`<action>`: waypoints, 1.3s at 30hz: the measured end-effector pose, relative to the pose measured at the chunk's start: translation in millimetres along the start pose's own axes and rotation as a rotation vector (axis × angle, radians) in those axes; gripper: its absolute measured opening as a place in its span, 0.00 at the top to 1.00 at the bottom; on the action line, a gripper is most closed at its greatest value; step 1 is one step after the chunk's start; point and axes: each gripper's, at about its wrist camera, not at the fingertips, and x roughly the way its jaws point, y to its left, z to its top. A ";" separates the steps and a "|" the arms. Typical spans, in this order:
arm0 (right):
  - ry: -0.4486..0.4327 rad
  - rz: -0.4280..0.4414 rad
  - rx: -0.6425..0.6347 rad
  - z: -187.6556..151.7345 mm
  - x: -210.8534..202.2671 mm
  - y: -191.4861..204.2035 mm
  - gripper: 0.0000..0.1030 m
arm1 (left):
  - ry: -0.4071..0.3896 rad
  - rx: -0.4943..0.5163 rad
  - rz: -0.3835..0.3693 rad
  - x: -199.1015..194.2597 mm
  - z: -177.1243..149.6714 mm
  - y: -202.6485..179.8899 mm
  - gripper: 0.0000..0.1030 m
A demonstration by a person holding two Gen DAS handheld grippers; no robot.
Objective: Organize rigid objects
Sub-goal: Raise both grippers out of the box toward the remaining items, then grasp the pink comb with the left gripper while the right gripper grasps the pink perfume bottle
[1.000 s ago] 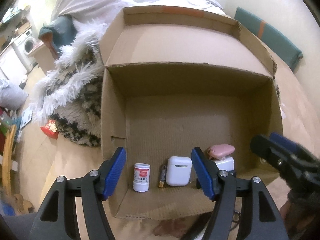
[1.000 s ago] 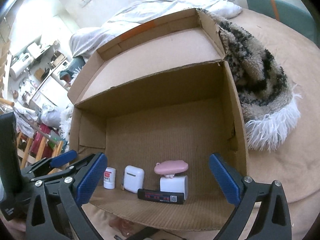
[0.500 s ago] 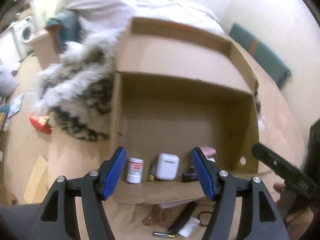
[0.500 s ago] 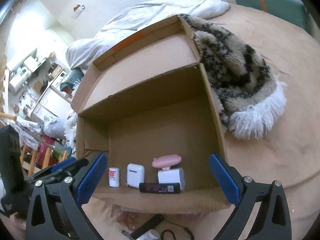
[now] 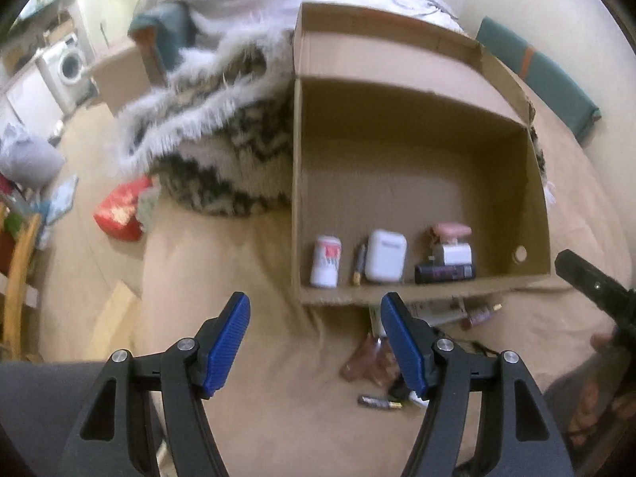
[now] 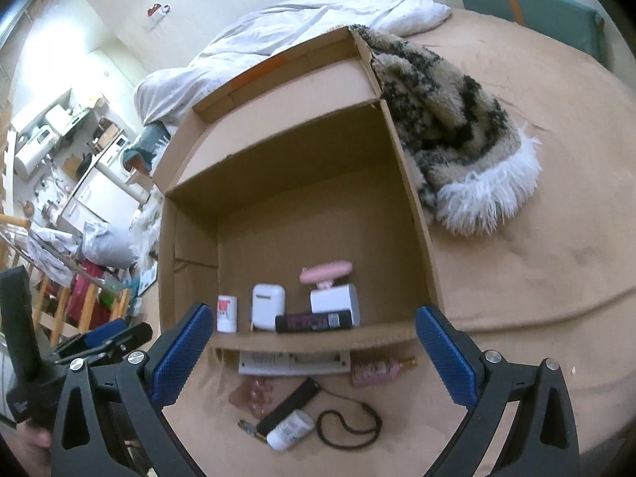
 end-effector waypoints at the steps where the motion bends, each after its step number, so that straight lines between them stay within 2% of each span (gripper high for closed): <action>1: 0.007 -0.006 0.002 -2.6 0.0 -0.6 0.00 | 0.008 -0.009 -0.004 1.9 -3.7 1.3 0.36; 5: 0.039 -0.010 0.028 -13.3 2.0 -4.3 0.00 | 0.032 -0.017 0.022 9.2 -11.4 2.4 0.36; 9: 0.075 -0.026 0.048 -20.3 9.2 -5.7 0.00 | 0.092 -0.002 0.070 22.9 -19.7 3.8 0.37; 14: 0.147 -0.070 0.053 -25.6 25.8 -8.4 0.00 | 0.147 0.003 0.068 33.9 -24.4 8.0 0.37; 20: 0.267 -0.145 0.104 -31.4 50.5 -26.5 0.00 | 0.204 -0.086 0.064 46.2 -24.2 26.5 0.36; 24: 0.369 -0.118 0.138 -27.1 68.4 -40.0 0.00 | 0.217 -0.126 0.054 49.2 -22.9 32.9 0.37; 29: 0.462 -0.198 0.020 -20.3 91.8 -36.5 0.00 | 0.237 -0.137 0.042 52.7 -20.5 32.1 0.37; 34: 0.536 -0.269 -0.087 -30.6 118.4 -28.9 0.00 | 0.247 -0.129 0.032 54.3 -21.4 29.5 0.36; 36: 0.560 -0.287 -0.119 -37.3 127.3 -25.7 0.05 | 0.247 -0.120 0.029 55.8 -21.8 28.2 0.36; 38: 0.559 -0.325 -0.162 -41.0 132.4 -21.4 0.19 | 0.240 -0.099 0.022 59.4 -23.7 24.5 0.37; 39: 0.547 -0.335 -0.176 -40.8 132.9 -19.5 0.22 | 0.240 -0.083 0.008 62.8 -24.4 20.2 0.37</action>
